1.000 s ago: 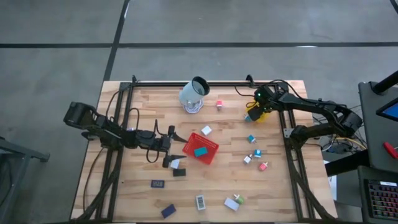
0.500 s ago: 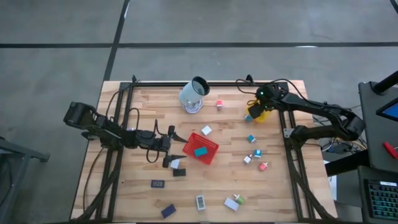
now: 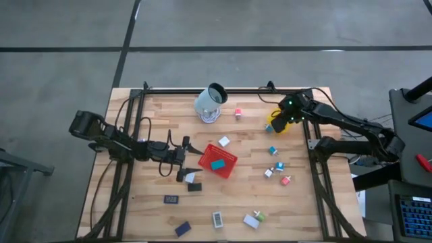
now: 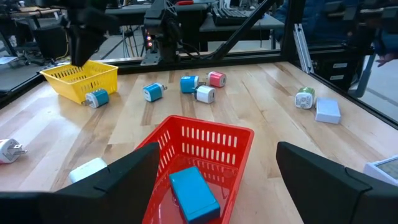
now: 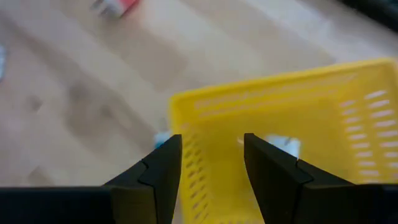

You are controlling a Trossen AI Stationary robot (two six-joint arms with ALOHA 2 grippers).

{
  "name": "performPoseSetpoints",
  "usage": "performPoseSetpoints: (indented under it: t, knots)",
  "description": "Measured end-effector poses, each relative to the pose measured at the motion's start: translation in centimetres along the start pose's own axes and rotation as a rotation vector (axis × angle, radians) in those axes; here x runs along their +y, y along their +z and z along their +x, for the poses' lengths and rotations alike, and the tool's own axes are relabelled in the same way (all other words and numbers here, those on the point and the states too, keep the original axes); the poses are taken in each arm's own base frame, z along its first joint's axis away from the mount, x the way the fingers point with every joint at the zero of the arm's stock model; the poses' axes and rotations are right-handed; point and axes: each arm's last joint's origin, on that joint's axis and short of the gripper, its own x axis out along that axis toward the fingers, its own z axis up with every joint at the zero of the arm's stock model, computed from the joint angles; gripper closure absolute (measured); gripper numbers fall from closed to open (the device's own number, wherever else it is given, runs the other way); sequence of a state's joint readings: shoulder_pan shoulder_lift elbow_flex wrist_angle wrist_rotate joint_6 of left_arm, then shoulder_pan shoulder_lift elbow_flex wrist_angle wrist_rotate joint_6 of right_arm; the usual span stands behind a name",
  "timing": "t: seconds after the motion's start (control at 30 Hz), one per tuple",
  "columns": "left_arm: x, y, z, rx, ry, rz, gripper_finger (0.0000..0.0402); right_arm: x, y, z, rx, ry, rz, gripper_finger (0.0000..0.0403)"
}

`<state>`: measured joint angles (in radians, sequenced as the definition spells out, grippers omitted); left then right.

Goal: Pick & Place Office items
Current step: Put the middle blue charger adapter into the yellow basket

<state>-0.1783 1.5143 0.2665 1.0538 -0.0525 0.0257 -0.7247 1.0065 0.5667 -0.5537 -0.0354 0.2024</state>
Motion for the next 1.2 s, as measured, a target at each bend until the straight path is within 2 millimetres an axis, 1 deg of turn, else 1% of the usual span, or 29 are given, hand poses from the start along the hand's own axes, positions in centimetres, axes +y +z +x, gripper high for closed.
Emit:
performPoseSetpoints:
  t: [0.07, 0.2, 0.33, 0.57, 0.73, 0.83, 1.03, 1.2]
  knots:
    - [0.0, 0.0, 0.0, 0.000, 0.000, 0.000, 0.0074, 0.5, -0.4, -0.3, 0.024, 0.028, -0.024, 0.0234]
    - [0.0, 0.0, 0.0, 0.000, 0.000, 0.000, 0.0074, 1.9, -0.8, -0.9, 0.011, 0.105, -0.065, 0.0234]
    - [0.0, 0.0, 0.0, 0.000, 0.000, 0.000, 0.0074, 2.8, -1.3, -1.5, 0.038, 0.132, -0.062, 0.0234]
    - [0.0, 0.0, 0.0, 0.000, 0.000, 0.000, 0.0074, 4.5, -1.2, -2.7, 0.100, 0.164, -0.077, 0.0234]
    - [0.0, 0.0, 0.0, 0.000, 0.000, 0.000, 0.0074, 5.5, -1.1, -3.3, 0.187, 0.156, -0.102, 0.0234]
    - [0.0, 0.0, 0.0, 0.000, 0.000, 0.000, 0.0074, 6.1, -1.3, -3.3, 0.246, 0.147, -0.120, 0.0234]
    - [0.0, 0.0, 0.0, 0.000, 0.000, 0.000, 0.0074, 7.6, -2.2, -2.4, 0.367, 0.153, -0.161, 0.0234]
    - [0.0, 0.0, 0.0, 0.000, 0.000, 0.000, 0.0074, 8.8, -3.0, -1.9, 0.428, 0.145, -0.169, 0.0234]
